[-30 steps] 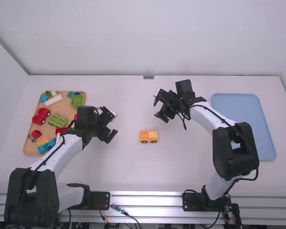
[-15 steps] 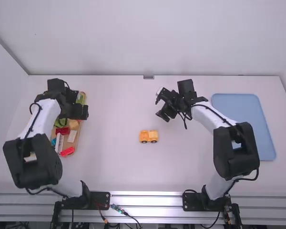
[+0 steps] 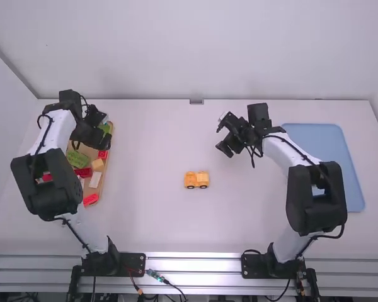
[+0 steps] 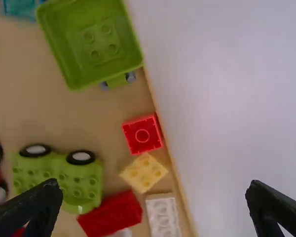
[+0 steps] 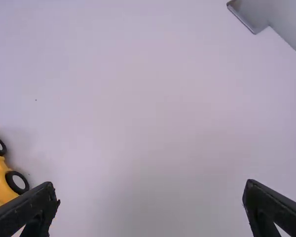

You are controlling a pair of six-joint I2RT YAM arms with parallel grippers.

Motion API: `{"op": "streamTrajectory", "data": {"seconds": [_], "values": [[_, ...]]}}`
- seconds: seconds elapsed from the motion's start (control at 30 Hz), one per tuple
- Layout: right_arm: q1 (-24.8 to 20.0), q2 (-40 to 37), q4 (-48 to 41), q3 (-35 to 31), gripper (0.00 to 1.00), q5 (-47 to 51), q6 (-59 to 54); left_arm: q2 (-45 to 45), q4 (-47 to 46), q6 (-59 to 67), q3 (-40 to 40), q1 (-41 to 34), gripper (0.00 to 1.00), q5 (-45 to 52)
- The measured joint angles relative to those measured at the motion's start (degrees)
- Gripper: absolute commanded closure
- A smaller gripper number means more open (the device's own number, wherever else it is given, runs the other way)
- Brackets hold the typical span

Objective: Assemble lego blocks to make yellow taxi

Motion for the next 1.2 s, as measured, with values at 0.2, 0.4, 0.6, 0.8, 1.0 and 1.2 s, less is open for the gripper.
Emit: {"op": "streamTrajectory", "data": {"seconds": [0.2,0.4,0.6,0.8,1.0,1.2], "values": [[-2.27,0.00,-0.33,0.00,0.01,-1.53,0.04,0.00,-0.07,12.87,-0.94,0.00,0.01,0.02],[-1.99,0.00,-0.28,0.00,0.01,-1.70,0.09,0.00,1.18,21.09,-2.47,0.26,0.01,-0.02],[-1.77,0.00,-0.13,0.00,0.01,-1.90,0.07,0.00,0.13,29.49,-5.09,0.63,0.00,-0.66],[-1.77,0.00,0.07,0.00,0.01,-2.12,0.04,0.00,2.54,32.44,-7.30,2.73,0.01,-1.51],[-1.79,0.00,0.46,0.00,0.01,-2.12,0.09,0.00,4.39,36.02,-10.27,8.33,0.01,2.73],[-1.77,0.00,0.48,0.00,0.01,-2.14,-0.07,0.00,4.81,38.71,-10.36,9.46,0.01,7.76]]}}
